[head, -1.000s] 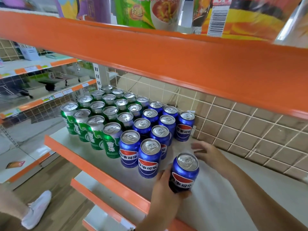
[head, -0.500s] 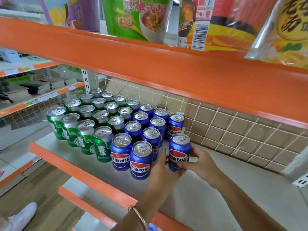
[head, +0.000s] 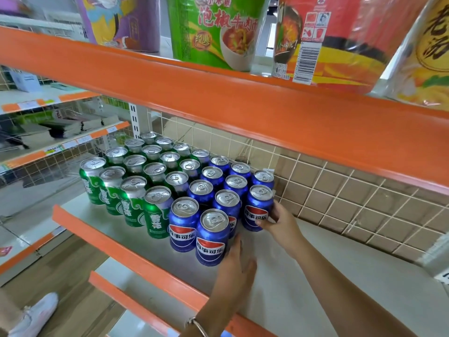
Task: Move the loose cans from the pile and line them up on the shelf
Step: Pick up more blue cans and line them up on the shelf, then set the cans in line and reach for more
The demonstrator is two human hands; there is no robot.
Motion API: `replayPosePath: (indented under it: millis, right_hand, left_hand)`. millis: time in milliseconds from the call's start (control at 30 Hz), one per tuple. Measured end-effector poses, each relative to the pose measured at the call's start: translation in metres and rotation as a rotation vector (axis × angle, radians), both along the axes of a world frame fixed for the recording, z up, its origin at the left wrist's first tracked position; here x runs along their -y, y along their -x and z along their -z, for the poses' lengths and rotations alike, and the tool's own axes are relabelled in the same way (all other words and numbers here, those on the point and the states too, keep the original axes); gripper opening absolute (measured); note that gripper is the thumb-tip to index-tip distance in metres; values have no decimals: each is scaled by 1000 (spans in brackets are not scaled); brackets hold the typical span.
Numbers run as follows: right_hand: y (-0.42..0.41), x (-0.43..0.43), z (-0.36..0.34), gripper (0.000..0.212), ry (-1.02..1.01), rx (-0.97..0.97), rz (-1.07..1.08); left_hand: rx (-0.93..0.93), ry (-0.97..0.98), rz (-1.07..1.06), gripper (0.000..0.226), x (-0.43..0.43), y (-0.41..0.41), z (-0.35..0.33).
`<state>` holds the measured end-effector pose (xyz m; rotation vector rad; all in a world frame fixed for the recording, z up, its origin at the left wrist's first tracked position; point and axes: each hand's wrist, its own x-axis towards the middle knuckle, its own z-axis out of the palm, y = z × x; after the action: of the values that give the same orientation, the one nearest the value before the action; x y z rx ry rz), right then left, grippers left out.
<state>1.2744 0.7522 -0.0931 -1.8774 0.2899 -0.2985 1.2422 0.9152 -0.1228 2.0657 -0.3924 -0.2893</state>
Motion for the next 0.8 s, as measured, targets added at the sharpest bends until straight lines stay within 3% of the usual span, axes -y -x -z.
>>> replayPosePath:
  millis: [300, 467, 633, 800]
  right_hand:
    - [-2, -4, 9, 65, 97, 7, 4]
    - [12, -2, 7, 81, 95, -25, 83]
    - [62, 22, 7, 76, 62, -60, 187]
    - [144, 65, -3, 74, 94, -79, 330]
  left_hand:
    - [-64, 53, 0, 60, 1, -6, 5]
    - [-68, -5, 54, 77, 7, 1, -2]
    - [-74, 17, 123, 77, 37, 7, -25]
    - [-155, 148, 280, 93, 83, 38, -41]
